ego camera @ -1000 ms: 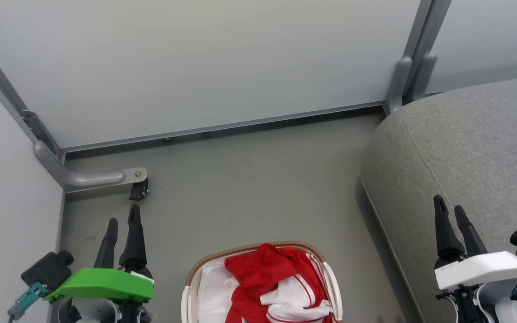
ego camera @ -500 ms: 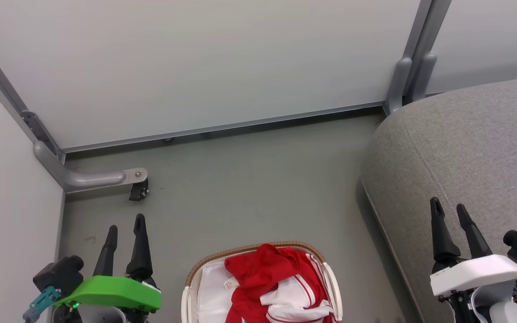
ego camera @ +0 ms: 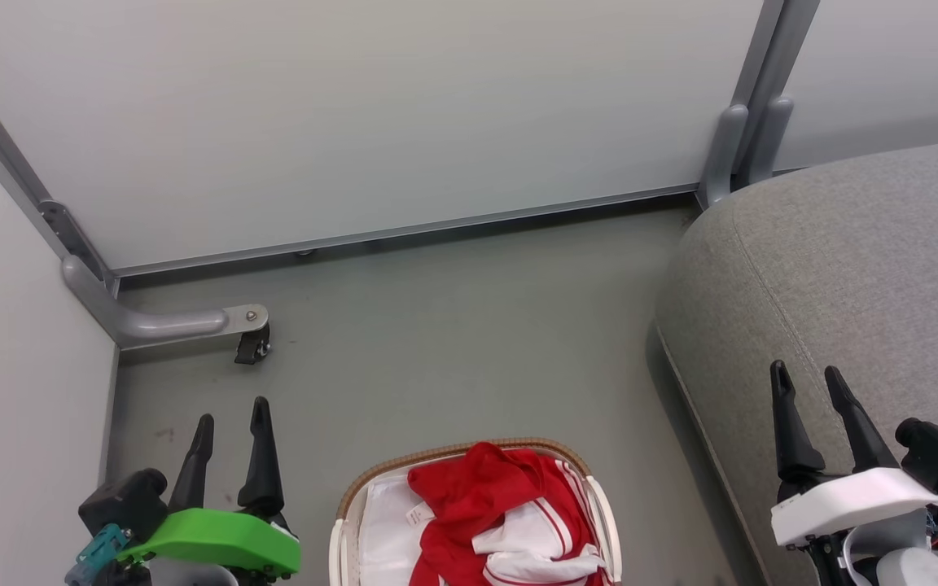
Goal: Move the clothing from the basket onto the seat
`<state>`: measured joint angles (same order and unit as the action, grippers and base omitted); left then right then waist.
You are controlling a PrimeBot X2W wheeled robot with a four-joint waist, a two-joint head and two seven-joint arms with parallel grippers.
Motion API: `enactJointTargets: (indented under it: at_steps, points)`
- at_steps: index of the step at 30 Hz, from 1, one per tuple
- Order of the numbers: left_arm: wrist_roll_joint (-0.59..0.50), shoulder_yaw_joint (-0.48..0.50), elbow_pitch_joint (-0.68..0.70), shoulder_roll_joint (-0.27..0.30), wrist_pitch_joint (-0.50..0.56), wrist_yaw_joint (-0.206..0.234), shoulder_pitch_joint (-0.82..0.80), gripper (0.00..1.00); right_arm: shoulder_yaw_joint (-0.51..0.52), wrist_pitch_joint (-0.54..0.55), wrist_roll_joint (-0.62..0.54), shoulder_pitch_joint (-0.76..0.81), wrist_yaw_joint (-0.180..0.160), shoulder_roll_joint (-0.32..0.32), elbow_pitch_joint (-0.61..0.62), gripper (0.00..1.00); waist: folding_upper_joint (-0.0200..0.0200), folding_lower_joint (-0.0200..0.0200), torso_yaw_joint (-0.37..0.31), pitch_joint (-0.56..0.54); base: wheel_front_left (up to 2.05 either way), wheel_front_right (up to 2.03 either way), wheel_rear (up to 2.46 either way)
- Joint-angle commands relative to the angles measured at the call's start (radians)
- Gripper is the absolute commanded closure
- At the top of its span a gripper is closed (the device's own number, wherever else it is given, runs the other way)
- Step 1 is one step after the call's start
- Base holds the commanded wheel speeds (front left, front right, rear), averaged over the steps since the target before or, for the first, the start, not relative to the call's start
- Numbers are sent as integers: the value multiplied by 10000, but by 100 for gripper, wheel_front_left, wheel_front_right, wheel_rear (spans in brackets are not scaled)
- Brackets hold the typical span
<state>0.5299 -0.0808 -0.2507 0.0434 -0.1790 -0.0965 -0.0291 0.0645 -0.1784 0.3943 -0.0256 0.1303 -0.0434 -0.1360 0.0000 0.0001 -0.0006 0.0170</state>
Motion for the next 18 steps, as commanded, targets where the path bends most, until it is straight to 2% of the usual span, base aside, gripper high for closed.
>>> enactJointTargets:
  at_steps: [1, 18]
  points:
    - [-294, -13, 29, 77, -101, 21, 105, 0, 1, -108, -256, 113, 6, -62, 103, 0, 0, -1, 4, 0, 0, 0, 0]
    - [-1485, -234, -306, 88, -465, 90, 178, 0, -73, -472, -1752, 211, 5, -76, 171, 0, 0, -1, 38, 30, 0, 0, 0]
